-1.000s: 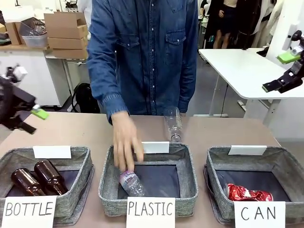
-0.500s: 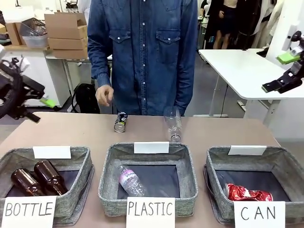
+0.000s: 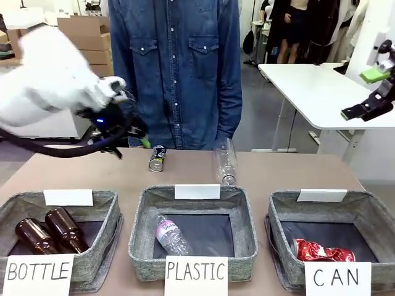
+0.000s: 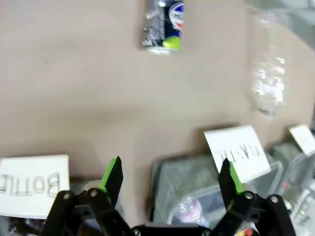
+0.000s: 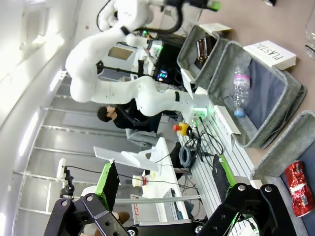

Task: Sort the can waste into the basket.
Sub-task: Pick up the can waste from the table and place it in the right Fabric basket.

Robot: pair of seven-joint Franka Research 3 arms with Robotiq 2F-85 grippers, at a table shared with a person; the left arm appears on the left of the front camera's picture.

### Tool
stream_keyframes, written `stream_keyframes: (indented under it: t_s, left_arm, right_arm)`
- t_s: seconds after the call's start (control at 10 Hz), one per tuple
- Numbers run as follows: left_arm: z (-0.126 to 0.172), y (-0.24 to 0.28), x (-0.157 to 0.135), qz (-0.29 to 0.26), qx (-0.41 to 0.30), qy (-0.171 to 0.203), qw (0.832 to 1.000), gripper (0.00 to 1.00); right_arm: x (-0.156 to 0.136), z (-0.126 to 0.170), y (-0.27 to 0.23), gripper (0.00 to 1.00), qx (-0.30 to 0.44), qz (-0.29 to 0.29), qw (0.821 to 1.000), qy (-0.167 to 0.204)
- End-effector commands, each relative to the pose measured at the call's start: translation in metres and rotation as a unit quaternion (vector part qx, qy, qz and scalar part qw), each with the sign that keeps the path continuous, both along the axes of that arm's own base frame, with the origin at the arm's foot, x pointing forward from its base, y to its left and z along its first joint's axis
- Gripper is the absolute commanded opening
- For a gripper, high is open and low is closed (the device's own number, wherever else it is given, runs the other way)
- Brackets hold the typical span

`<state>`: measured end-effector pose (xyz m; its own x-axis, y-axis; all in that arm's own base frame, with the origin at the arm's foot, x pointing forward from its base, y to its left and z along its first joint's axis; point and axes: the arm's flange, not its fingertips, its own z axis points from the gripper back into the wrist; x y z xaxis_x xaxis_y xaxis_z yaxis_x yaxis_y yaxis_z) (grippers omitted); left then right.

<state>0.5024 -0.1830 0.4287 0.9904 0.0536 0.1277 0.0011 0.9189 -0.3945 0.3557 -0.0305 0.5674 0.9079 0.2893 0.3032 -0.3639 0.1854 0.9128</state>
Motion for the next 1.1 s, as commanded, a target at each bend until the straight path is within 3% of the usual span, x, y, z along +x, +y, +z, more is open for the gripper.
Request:
stream_keyframes:
  t_s: [0.0, 0.3, 0.6, 0.9, 1.0]
  left_arm:
    - [-0.015, -0.022, 0.052, 0.013, 0.039, 0.018, 0.999, 1.0]
    - [-0.075, -0.058, 0.1, 0.01, 0.084, -0.002, 0.996, 1.0]
    - [-0.102, -0.067, 0.117, 0.013, 0.092, -0.021, 0.995, 1.0]
    - [-0.11, -0.076, 0.12, 0.031, 0.104, -0.047, 0.993, 1.0]
    - [-0.111, -0.077, 0.12, 0.035, 0.111, -0.06, 0.991, 0.4]
  right_arm:
    - [-0.001, 0.0, -0.003, 1.0, -0.001, 0.007, 1.0, -0.007]
    - [-0.001, 0.0, -0.003, 1.0, -0.001, 0.007, 1.0, -0.007]
    - [-0.001, 0.0, -0.003, 1.0, -0.001, 0.007, 1.0, -0.007]
    - [-0.001, 0.0, -0.003, 1.0, -0.001, 0.007, 1.0, -0.007]
    - [-0.001, 0.0, -0.003, 1.0, -0.001, 0.007, 1.0, -0.007]
